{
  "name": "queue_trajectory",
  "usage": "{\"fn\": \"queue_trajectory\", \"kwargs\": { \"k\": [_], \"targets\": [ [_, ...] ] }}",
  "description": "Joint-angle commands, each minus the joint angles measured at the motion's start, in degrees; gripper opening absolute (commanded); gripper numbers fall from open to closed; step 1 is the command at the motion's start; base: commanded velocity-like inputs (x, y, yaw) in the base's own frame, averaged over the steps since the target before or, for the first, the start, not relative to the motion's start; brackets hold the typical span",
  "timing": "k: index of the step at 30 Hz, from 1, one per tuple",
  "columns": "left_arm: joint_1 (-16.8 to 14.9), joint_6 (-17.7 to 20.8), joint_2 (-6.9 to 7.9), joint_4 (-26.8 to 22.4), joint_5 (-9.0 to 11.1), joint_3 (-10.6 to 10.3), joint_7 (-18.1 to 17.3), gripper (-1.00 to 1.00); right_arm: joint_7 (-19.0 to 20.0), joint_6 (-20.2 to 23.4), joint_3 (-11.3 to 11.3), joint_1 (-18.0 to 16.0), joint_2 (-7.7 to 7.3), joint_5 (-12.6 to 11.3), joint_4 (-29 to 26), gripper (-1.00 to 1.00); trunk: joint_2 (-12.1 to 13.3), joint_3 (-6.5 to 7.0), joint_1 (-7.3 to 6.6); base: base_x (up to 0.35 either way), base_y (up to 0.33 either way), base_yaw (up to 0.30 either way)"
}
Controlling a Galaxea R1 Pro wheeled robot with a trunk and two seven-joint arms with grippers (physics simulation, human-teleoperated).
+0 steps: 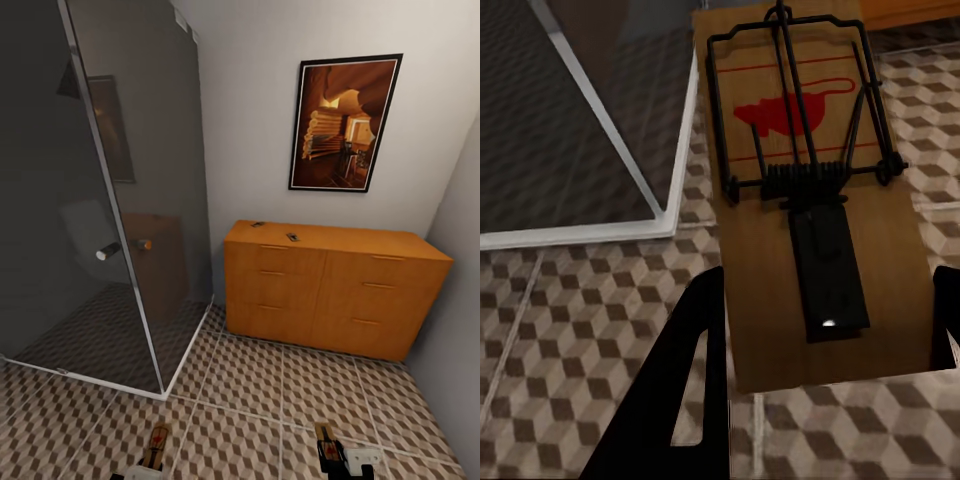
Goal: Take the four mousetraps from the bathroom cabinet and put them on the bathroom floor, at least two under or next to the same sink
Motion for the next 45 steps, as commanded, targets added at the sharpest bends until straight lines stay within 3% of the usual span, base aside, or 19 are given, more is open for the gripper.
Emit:
{"fn": "queue_trajectory", "kwargs": {
  "k": [1,45],
  "targets": [
    [-0.09,-0.28,-0.04,0.2,0.33,-0.49,0.15,-1.0,-0.31,-0.17,0.49,-0.03,-0.07,-0.43,0.01,-1.0,-0.03,-0.06,0.0,-0.005,-0.004,0.225],
    [-0.07,-0.28,-0.1,0.2,0.33,-0.45,0.17,-1.0,-0.31,-0.44,0.49,-0.03,-0.07,-0.49,0.45,-1.0,-0.03,-0.06,0.0,0.0,0.0,0.24]
  ]
}}
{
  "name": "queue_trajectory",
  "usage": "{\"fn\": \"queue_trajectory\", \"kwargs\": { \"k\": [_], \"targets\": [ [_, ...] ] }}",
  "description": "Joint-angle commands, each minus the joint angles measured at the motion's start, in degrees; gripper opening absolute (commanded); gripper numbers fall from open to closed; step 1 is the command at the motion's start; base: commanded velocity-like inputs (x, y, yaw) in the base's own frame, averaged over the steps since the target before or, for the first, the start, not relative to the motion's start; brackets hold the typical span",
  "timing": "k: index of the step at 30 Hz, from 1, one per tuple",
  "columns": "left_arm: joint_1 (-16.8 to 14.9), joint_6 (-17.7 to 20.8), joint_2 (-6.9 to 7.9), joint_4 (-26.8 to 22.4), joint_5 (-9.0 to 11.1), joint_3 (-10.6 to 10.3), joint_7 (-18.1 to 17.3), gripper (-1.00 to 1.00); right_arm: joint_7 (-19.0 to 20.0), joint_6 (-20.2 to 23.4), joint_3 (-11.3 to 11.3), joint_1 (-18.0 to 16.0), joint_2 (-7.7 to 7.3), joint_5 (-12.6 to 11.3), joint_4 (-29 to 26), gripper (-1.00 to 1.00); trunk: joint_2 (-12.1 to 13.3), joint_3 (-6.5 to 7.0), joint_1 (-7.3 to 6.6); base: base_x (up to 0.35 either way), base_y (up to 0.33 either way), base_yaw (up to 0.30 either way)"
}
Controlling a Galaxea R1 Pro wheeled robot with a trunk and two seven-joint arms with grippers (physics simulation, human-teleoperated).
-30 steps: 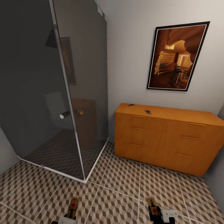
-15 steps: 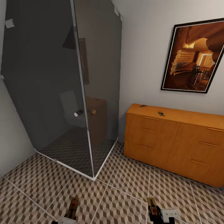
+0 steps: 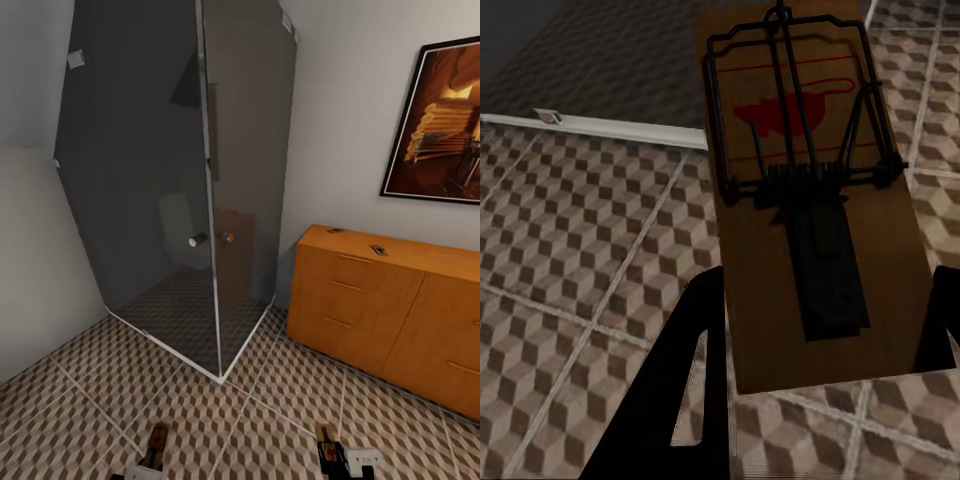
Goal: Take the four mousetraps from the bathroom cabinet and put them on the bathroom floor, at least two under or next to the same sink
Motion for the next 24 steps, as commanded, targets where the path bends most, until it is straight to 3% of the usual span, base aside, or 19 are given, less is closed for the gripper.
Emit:
{"fn": "queue_trajectory", "kwargs": {
  "k": [1,24],
  "targets": [
    [-0.09,-0.28,-0.05,0.2,0.33,-0.49,0.15,-1.0,-0.31,-0.17,0.49,-0.03,-0.07,-0.44,0.01,-1.0,-0.03,-0.06,0.0,0.0,0.0,0.264],
    [-0.1,-0.22,-0.01,0.2,0.33,-0.49,0.15,-1.0,-0.31,-0.17,0.49,-0.03,-0.07,-0.44,0.03,-1.0,-0.03,-0.06,0.0,0.0,0.0,0.278]
  ]
}}
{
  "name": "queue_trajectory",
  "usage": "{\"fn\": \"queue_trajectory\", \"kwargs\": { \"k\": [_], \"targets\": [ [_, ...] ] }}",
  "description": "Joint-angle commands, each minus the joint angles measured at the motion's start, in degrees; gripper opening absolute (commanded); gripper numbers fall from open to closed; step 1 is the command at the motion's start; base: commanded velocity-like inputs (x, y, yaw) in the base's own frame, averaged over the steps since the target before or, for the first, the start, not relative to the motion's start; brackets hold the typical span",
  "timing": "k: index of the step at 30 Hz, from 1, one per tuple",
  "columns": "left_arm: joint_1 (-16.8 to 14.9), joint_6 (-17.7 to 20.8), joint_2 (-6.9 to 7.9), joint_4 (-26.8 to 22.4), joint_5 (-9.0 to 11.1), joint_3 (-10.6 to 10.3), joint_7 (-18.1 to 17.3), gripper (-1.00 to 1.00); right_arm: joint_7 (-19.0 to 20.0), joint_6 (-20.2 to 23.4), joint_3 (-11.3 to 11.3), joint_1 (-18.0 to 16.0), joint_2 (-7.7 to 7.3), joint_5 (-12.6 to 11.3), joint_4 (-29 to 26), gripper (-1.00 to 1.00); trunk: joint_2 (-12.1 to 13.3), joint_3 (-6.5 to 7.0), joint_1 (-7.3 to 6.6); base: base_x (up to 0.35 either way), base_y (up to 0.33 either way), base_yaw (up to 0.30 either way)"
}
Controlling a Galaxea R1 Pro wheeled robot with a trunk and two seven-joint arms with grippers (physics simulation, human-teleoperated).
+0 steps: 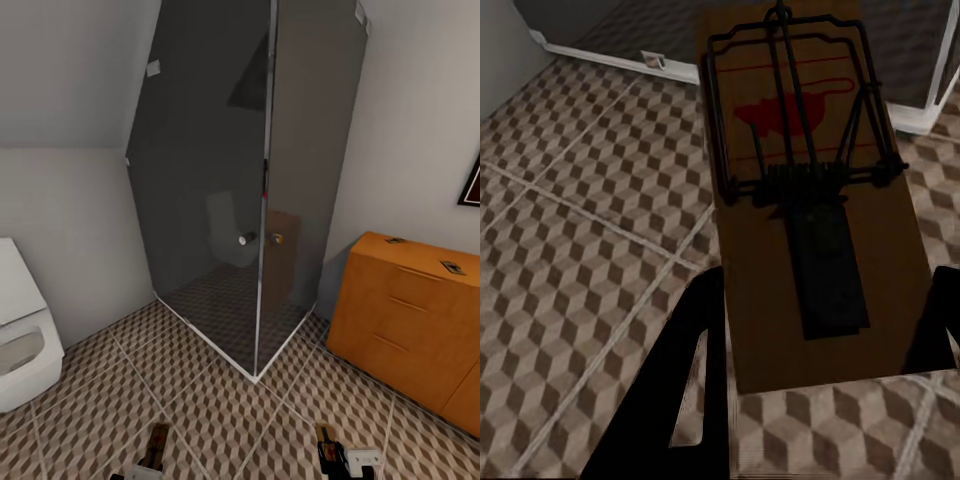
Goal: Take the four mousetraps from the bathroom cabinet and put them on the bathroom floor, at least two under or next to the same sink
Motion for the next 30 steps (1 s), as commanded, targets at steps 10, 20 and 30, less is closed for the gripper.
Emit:
{"fn": "queue_trajectory", "kwargs": {
  "k": [10,20,30],
  "targets": [
    [-0.09,-0.25,-0.03,0.2,0.33,-0.49,0.15,-1.0,-0.31,-0.17,0.49,-0.03,-0.07,-0.44,-0.01,-1.0,-0.03,-0.06,0.0,0.0,0.0,0.285],
    [-0.09,-0.3,-0.06,0.2,0.33,-0.49,0.15,-1.0,-0.31,-0.17,0.49,-0.03,-0.07,-0.43,0.0,-1.0,-0.03,-0.06,0.0,0.0,0.0,0.285],
    [-0.08,-0.25,-0.11,0.2,0.33,-0.5,0.15,-1.0,-0.31,-0.17,0.49,-0.03,-0.07,-0.37,0.01,-1.0,-0.03,-0.06,0.0,0.0,0.0,0.285]
  ]
}}
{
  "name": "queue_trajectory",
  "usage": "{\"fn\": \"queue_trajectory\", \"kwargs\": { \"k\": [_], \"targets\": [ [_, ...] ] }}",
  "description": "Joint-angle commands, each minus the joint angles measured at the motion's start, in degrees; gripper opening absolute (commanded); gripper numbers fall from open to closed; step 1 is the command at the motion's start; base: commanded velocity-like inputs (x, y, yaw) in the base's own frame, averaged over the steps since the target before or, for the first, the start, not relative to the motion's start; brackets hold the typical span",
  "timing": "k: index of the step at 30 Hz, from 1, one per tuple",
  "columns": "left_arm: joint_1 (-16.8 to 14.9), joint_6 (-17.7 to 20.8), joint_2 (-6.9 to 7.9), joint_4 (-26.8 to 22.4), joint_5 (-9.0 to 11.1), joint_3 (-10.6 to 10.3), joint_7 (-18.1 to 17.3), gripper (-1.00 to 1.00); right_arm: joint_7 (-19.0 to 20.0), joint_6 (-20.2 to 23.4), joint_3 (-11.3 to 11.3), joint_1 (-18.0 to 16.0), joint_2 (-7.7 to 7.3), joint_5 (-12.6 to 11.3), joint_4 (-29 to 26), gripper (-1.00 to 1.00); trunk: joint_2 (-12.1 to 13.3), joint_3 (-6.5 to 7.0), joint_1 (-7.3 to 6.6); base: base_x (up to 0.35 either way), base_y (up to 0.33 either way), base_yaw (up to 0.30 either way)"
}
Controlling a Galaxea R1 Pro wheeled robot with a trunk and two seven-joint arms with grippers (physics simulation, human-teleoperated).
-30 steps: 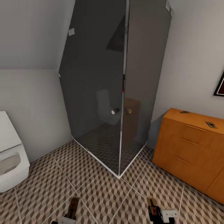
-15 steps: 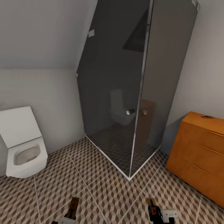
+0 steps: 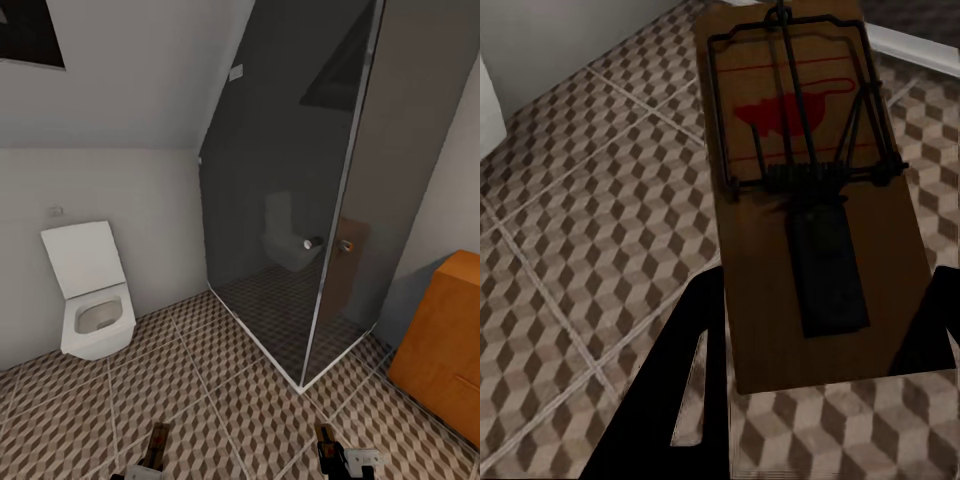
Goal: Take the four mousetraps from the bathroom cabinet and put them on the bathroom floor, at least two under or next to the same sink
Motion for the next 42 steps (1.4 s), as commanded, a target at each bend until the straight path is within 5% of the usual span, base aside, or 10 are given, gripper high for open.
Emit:
{"fn": "queue_trajectory", "kwargs": {
  "k": [1,42],
  "targets": [
    [-0.1,-0.28,-0.04,0.2,0.33,-0.5,0.15,-1.0,-0.31,-0.17,0.49,-0.03,-0.07,-0.44,0.01,-1.0,-0.03,-0.06,0.0,0.0,0.0,0.286],
    [-0.11,-0.27,-0.05,0.22,0.33,-0.47,0.15,-1.0,-0.31,-0.17,0.49,-0.03,0.01,-0.41,0.15,-1.0,-0.03,-0.06,0.0,0.0,0.0,0.285]
  ]
}}
